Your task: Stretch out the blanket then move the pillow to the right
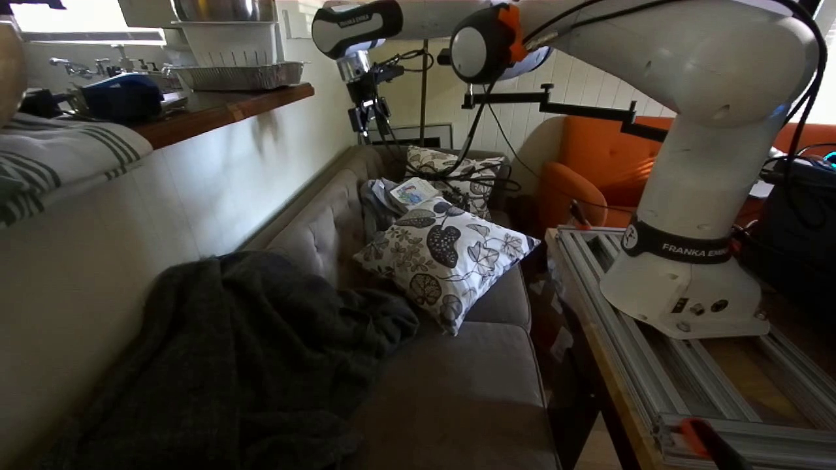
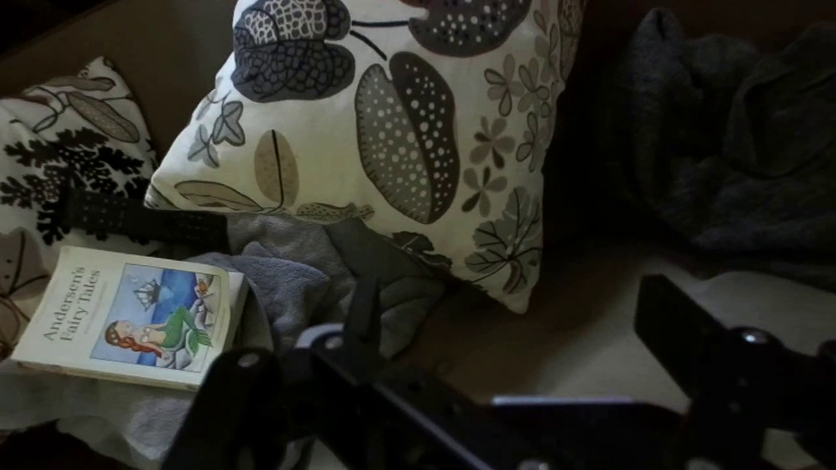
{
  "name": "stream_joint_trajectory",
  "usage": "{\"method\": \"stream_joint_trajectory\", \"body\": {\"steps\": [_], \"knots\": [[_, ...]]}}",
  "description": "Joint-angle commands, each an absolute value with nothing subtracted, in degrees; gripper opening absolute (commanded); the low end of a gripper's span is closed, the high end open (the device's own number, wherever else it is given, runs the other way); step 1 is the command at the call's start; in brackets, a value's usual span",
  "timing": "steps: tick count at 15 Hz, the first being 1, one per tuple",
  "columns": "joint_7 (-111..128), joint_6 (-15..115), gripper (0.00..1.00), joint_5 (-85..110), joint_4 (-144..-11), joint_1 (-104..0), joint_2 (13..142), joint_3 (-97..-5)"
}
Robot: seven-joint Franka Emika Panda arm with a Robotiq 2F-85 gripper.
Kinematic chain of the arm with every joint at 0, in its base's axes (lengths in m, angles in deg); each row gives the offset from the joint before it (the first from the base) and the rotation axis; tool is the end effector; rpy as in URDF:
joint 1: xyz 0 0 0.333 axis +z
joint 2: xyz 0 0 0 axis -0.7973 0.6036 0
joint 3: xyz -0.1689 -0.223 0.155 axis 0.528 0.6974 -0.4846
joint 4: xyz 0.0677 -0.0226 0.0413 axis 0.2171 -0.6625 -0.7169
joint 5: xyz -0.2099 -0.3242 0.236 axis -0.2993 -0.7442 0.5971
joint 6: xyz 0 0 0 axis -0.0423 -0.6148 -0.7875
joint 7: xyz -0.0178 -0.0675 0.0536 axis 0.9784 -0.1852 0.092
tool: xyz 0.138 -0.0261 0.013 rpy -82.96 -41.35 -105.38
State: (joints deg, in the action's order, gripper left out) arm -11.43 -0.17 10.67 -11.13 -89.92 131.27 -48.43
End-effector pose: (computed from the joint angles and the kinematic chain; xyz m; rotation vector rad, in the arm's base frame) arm 0.6332 -0.5475 0.2447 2.9646 -0.6485 -0.4231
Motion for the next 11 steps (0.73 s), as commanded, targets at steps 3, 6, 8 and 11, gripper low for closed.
{"method": "stream_joint_trajectory", "body": {"steps": [3,6,8,11], "knots": [[-24.7,-8.1,1.0,10.6,-12.1,-89.4,127.6,-49.2],[-29.2,-6.4,1.0,9.0,-11.0,-88.9,127.3,-48.2],[-31.6,-5.5,1.0,8.4,-11.2,-88.8,126.6,-47.9],[-30.9,-5.5,1.0,9.6,-12.0,-89.1,126.5,-48.2]]}}
